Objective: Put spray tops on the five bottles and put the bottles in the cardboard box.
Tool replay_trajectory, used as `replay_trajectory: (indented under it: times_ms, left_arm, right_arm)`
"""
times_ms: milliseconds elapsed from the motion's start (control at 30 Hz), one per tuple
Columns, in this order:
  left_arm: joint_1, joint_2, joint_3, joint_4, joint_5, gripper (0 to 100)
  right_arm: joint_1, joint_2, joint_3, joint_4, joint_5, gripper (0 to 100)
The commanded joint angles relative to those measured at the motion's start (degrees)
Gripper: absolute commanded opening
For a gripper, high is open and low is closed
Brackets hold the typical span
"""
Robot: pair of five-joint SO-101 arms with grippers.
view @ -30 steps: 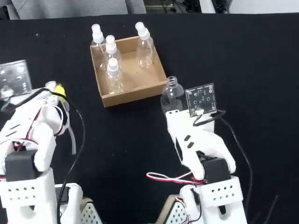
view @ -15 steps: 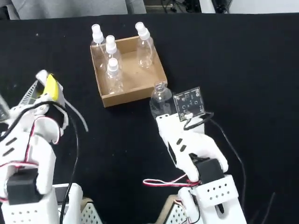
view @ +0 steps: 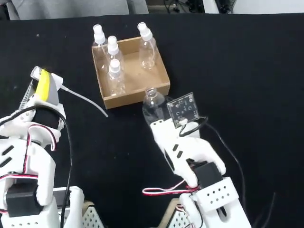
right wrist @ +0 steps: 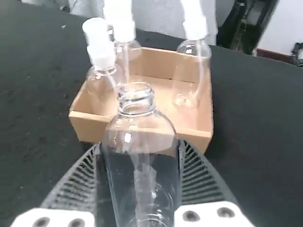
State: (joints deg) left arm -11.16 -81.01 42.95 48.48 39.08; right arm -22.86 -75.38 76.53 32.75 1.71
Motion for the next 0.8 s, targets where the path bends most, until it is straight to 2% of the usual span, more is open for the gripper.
replay_trajectory:
  times_ms: [0, 167, 400, 600, 767]
  left_arm:
    - [0.0, -0.7, -0.9, -1.6, 4.9, 3]
    - [0.0, -0.7, 0.4, -4.6, 10.3, 3]
    - [0.0, -0.7, 8.2, -14.3, 15.6, 3]
    - [0.6, -0.7, 9.5, -15.2, 16.0, 3]
    - [0.6, -0.7, 9.5, -15.3, 20.3, 3]
  right_arm:
    - [-2.9, -1.9, 0.5, -1.9, 0.7, 3.3]
    - [-5.4, -2.0, 1.9, -2.9, 0.6, 3.3]
    - [-5.5, -2.0, 8.7, -15.6, 0.7, 2.9]
    - [-5.5, -2.0, 9.5, -17.1, 2.7, 2.8]
    - [-5.5, -2.0, 9.5, -17.1, 3.9, 2.8]
